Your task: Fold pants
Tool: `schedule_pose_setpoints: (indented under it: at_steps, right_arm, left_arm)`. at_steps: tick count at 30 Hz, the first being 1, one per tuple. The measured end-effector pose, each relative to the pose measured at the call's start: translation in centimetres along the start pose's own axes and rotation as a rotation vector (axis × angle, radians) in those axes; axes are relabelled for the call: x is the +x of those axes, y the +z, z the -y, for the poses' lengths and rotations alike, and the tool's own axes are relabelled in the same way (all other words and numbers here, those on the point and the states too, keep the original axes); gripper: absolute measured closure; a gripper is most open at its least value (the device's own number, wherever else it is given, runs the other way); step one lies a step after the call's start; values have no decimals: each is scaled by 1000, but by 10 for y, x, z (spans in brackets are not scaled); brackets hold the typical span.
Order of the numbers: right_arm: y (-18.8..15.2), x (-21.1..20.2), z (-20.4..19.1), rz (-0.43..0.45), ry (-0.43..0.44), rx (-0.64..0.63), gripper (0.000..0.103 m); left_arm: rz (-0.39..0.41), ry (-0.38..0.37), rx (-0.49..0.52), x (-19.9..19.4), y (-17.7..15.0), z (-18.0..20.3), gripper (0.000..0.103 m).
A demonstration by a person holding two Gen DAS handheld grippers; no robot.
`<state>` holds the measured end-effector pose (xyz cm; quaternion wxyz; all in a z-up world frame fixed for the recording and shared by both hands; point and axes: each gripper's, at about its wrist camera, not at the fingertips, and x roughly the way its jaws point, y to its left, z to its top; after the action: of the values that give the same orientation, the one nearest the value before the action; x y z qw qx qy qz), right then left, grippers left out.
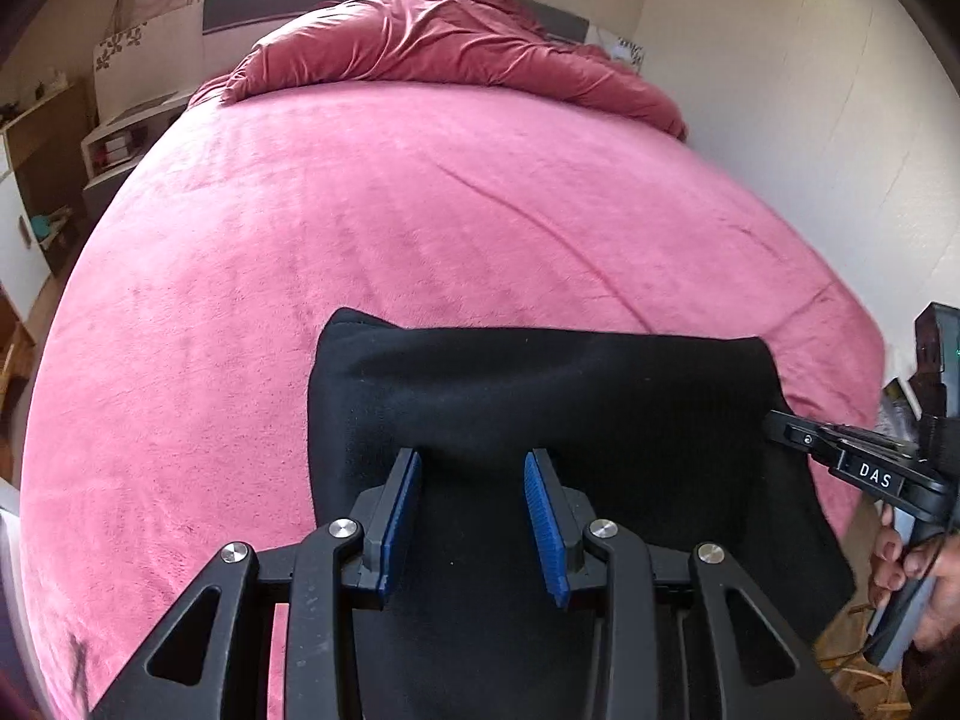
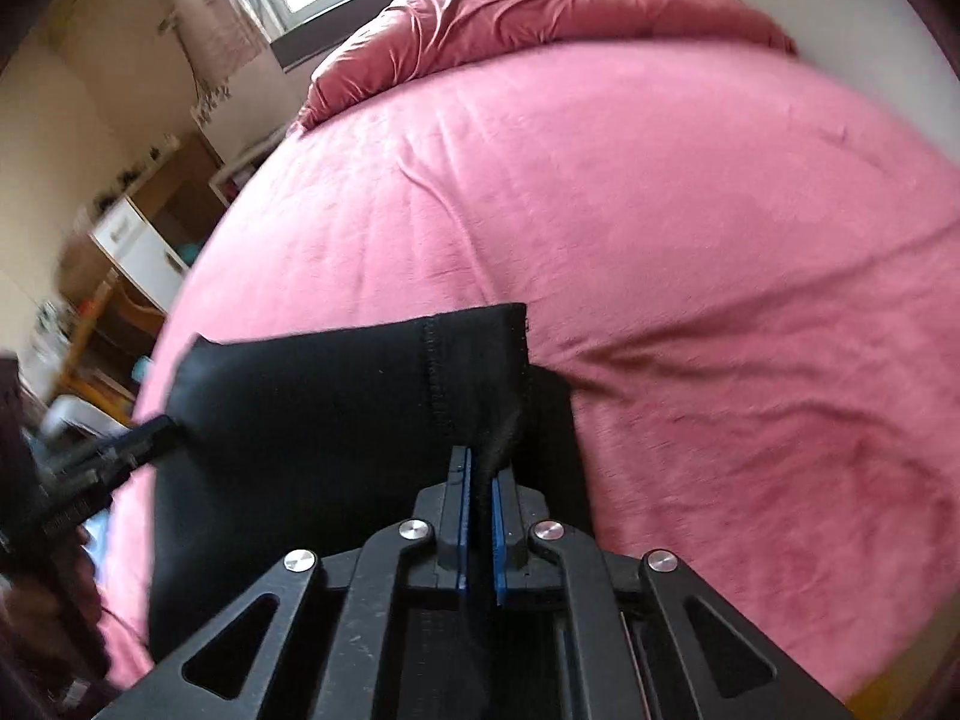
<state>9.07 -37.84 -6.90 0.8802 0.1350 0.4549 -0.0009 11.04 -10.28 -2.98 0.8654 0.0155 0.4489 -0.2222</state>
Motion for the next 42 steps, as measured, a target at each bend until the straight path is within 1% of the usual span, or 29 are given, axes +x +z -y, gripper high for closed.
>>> schedule_pose_setpoints:
  at_steps: [4,6,10,15,17,19,22,25,29,31,32,34,37,39,42]
  right_arm:
    - [-1,16,0,-8,-32,7,98]
    - [0,23,5,-8,-34,22,98]
    - [-2,23,7,-3,-37,19,97]
    - [-1,16,6,-6,-40,15,95]
    - [-1,14,4,-7,-50,11,91]
    - [2,7,2,12,-64,10,86]
    - [0,-11,-5,52,-102,-14,86]
    - [-4,-24,-16,69,-74,-58,86]
    - [-13,-26,-34,76,-75,-130,85]
    - [-15,-21,-42,54,-77,-150,84]
    - [-16,-15,-44,33,-94,-161,82]
    - [-20,1,-45,-29,-179,-183,81]
    - [-22,15,-42,-72,-195,-204,83]
    - [-20,20,-34,-89,-174,-167,83]
    - [-18,18,-21,-84,-122,-116,83]
  left_arm:
    - [1,51,47,13,-4,14,64]
    - [0,60,51,17,-7,15,62]
    - [-2,65,42,25,-8,15,61]
    - [-1,69,48,22,-7,18,61]
    - [-2,69,46,23,-8,18,61]
    - [0,69,39,21,-9,16,61]
    - [1,70,41,21,-9,15,60]
    - [3,75,42,22,-10,16,60]
    - [4,83,47,22,-10,17,60]
    - [2,86,48,22,-10,18,60]
    - [2,85,47,22,-10,17,60]
    - [0,79,56,22,-10,18,60]
    - [-1,68,68,20,-11,17,60]
    - [14,31,38,13,-12,10,60]
    - [27,-19,-31,-1,-17,-10,60]
